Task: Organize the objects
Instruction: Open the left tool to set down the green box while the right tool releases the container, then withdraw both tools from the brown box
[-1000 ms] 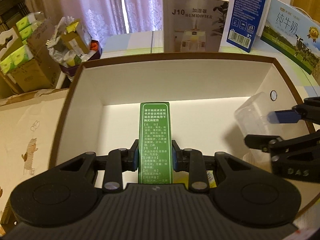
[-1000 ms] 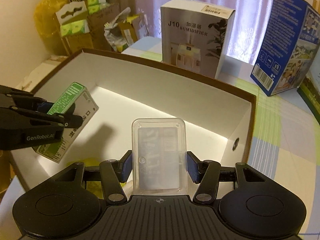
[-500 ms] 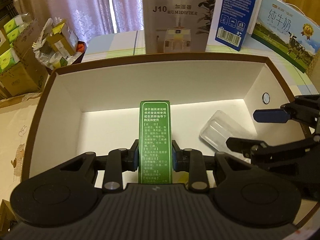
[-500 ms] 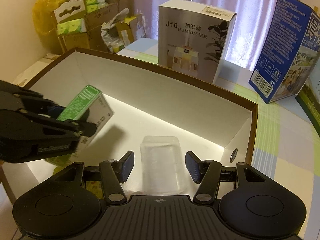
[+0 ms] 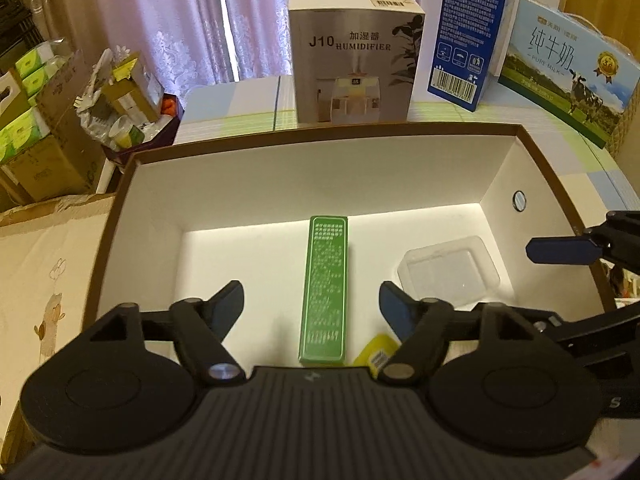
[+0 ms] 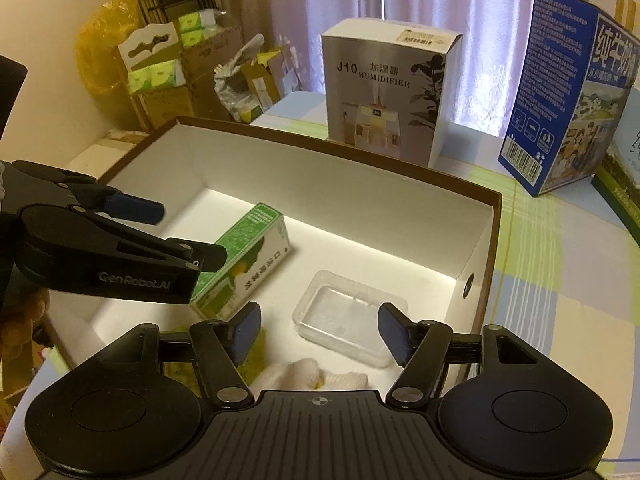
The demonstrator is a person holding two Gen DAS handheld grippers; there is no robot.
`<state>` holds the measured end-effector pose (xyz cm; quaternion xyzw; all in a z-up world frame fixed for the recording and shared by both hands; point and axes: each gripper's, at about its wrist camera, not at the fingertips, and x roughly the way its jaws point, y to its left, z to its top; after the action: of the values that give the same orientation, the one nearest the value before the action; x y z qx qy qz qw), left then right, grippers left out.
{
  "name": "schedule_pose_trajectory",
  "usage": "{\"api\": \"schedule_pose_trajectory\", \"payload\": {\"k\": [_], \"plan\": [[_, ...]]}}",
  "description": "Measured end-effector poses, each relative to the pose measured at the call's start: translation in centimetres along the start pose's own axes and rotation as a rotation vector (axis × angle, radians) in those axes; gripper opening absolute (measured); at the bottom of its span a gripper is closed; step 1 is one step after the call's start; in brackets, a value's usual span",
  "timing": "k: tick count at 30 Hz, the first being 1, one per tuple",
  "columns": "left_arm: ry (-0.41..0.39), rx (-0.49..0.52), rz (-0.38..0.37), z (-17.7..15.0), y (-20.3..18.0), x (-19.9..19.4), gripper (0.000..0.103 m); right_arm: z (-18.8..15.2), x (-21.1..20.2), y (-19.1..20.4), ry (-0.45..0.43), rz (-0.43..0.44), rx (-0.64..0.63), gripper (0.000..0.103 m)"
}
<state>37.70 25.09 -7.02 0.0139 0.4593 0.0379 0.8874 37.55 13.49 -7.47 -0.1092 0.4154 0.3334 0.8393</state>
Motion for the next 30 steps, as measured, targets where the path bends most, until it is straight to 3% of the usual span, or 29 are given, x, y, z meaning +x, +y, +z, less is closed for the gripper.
{"api": "schedule_pose_trajectory", "payload": {"k": [2, 11, 30], "plan": [[0.003, -0.006, 0.009, -0.3, 0.2, -0.8, 0.080, -0.3, -0.6, 0.2, -0.003, 0.005, 0.007, 0.064], [-0.007, -0.054, 0.040, -2.5, 0.9, -5.2, 0.088, -1.6, -4.0, 0.9, -0.036, 0.016, 0.043, 0.065], [-0.030, -0.076, 0.019, -6.9, -1.7, -11.4, 0.090, -4.8, -10.4, 2.5, -0.091, 0.045, 0.087, 0.065]]}}
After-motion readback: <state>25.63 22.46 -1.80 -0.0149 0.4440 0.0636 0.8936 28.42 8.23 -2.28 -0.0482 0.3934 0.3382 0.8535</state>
